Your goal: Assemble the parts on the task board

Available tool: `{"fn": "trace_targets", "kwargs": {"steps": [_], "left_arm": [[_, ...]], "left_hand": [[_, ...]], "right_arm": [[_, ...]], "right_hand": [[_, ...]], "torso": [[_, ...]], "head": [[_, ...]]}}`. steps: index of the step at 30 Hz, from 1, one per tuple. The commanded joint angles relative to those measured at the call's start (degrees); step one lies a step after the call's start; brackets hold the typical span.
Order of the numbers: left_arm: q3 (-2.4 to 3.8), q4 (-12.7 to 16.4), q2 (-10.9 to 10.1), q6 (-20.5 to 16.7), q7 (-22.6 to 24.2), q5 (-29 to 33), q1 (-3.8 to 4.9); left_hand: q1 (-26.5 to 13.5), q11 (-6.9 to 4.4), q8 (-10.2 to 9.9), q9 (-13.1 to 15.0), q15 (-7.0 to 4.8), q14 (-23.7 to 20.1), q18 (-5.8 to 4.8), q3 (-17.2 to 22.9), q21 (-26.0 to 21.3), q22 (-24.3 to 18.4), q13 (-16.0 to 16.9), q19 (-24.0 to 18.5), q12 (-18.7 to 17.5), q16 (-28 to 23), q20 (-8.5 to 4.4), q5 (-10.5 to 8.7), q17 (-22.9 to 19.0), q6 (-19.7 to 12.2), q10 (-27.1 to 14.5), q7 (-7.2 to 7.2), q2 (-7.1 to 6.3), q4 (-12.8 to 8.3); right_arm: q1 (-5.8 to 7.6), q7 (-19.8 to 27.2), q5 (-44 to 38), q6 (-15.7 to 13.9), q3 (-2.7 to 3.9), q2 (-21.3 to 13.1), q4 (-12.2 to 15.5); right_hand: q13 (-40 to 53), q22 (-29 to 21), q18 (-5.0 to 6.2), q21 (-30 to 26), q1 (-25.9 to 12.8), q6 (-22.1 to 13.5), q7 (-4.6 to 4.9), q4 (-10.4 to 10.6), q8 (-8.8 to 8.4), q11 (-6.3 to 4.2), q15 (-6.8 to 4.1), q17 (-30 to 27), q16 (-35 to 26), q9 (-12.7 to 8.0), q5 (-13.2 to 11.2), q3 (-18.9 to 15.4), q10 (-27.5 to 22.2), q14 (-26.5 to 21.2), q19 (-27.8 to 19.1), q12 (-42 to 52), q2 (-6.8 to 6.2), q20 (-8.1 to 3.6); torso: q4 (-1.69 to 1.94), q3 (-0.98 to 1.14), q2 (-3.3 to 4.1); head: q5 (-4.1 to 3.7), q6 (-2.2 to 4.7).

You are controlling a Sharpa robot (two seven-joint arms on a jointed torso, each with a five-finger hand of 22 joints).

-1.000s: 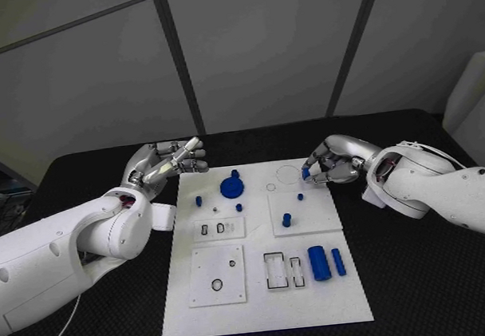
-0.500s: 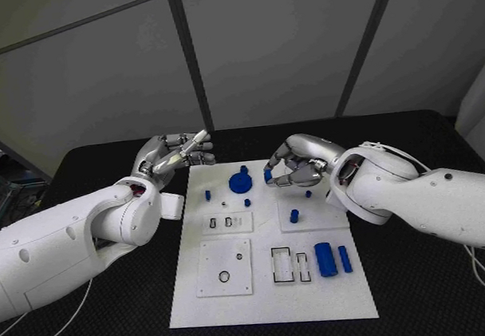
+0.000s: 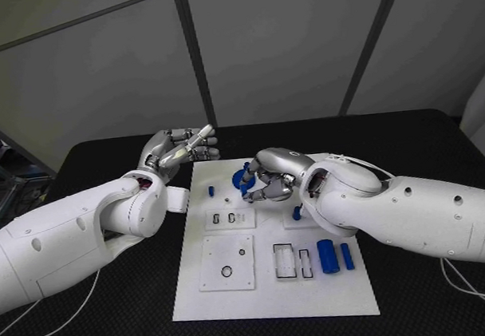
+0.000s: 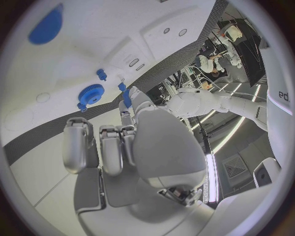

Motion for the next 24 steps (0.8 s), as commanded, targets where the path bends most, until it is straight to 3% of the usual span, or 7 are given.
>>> {"fn": "trace_targets", "kwargs": {"steps": [1,11,24], "left_arm": [[0.03,0.01,0.20,-0.32,0.28,-0.19,0.10],[0.03,0.04,0.24,-0.15,0.26,-0.19,0.10],[0.03,-0.04,0.31,0.17,0.27,-0.19,0.09]], "left_hand": [[0.37,0.31,-0.22,-0.03,0.21,0.00,-0.78,0.04,0.18,0.06,-0.02,-0.56,-0.24,-0.24,0.01,-0.32,0.09,-0.31,-0.02,0.25,0.41,-0.41],[0.37,0.31,-0.22,-0.03,0.21,0.00,-0.78,0.04,0.18,0.06,-0.02,-0.56,-0.24,-0.24,0.01,-0.32,0.09,-0.31,-0.02,0.25,0.41,-0.41],[0.45,0.30,-0.21,-0.01,0.21,-0.01,-0.78,0.09,0.20,0.07,-0.01,-0.60,-0.23,-0.30,0.02,-0.31,0.14,-0.26,0.04,0.23,0.50,-0.46]], "right_arm": [[-0.31,-3.23,-2.38,1.15,-0.32,0.65,0.11],[-1.96,-5.29,-3.18,2.17,-0.83,2.53,-0.48],[-2.60,-5.67,-3.76,3.47,-0.89,2.90,-0.73]], "right_hand": [[14.72,2.41,-0.27,0.14,-0.06,0.67,-0.17,-0.06,0.02,-0.47,-0.22,15.05,0.27,0.05,0.33,0.44,5.68,5.96,0.12,-0.09,0.88,-0.20],[14.62,2.33,-0.26,0.08,-0.32,0.60,-0.07,-0.10,-0.15,-0.41,-0.13,15.05,0.27,0.03,0.85,0.69,5.61,5.96,0.06,-0.20,0.83,-0.16],[14.56,2.27,-0.25,0.04,-0.64,0.58,-0.02,-0.04,-0.23,-0.36,-0.07,15.05,0.27,0.03,0.65,0.68,5.55,5.96,0.01,-0.28,0.64,-0.12]], "torso": [[0.05,0.07,0.05],[0.02,0.10,0.08],[-0.03,0.11,0.07]], "head": [[0.19,-0.21],[0.63,-0.65],[0.68,-0.84]]}}
